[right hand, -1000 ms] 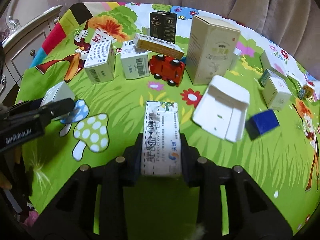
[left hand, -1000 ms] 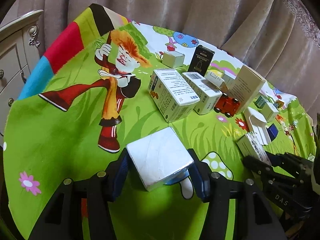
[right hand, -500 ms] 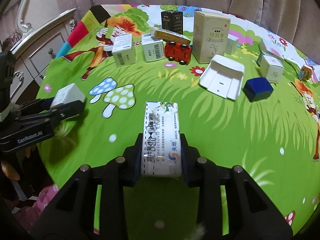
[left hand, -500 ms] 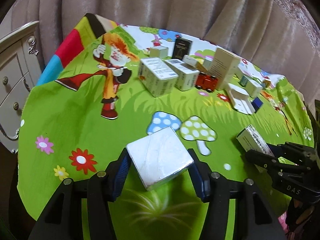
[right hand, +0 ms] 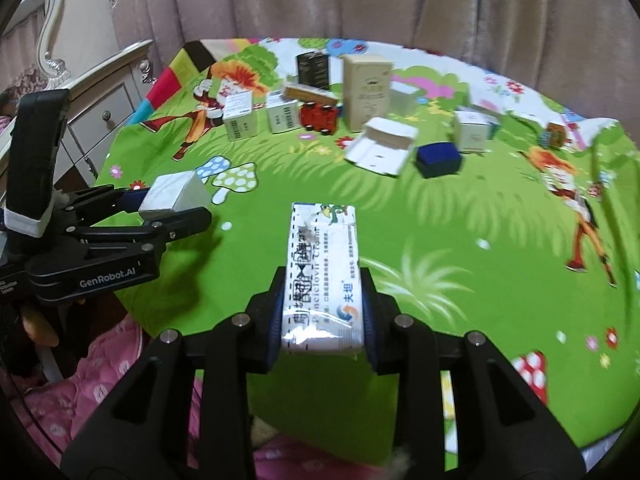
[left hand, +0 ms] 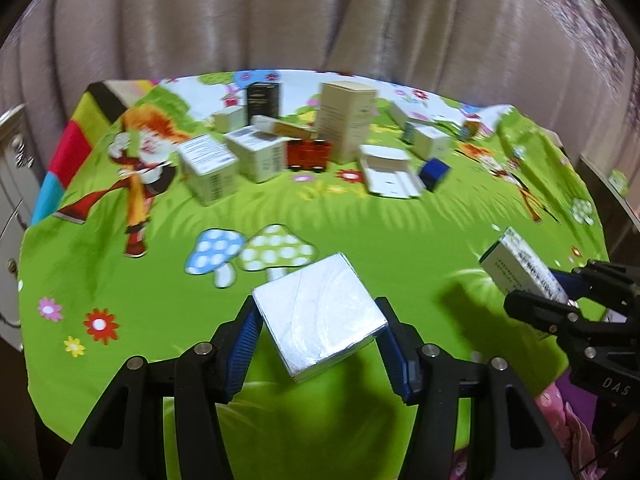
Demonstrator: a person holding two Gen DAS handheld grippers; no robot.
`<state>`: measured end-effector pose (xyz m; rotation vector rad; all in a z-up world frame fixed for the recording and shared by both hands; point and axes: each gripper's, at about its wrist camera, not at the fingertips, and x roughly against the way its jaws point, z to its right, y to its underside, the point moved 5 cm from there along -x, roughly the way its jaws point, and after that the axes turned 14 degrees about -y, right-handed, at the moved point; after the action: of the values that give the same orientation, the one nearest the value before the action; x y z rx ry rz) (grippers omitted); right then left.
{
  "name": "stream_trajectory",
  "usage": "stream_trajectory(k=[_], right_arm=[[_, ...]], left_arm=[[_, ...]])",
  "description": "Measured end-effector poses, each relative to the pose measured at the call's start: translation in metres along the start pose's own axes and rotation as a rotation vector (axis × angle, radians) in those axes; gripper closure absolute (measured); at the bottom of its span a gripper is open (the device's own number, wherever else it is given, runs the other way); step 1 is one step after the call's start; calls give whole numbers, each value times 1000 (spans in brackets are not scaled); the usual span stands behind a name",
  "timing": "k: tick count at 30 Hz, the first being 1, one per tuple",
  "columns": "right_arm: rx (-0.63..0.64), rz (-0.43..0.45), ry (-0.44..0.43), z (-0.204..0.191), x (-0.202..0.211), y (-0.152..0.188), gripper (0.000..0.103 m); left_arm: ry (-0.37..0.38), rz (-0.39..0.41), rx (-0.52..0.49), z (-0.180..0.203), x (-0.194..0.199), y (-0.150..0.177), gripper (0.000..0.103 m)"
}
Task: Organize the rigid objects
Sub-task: 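Carry both boxes to the purple-rimmed storage box and open both tools inside it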
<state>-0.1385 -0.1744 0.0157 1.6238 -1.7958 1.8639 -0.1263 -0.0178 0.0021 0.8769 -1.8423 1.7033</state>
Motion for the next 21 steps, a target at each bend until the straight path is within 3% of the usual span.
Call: stream_trajectory(k=[21], right_arm=[[-136, 108, 178, 47, 117, 61, 66]], left_arm=[[151, 107, -269, 118, 65, -3, 46]])
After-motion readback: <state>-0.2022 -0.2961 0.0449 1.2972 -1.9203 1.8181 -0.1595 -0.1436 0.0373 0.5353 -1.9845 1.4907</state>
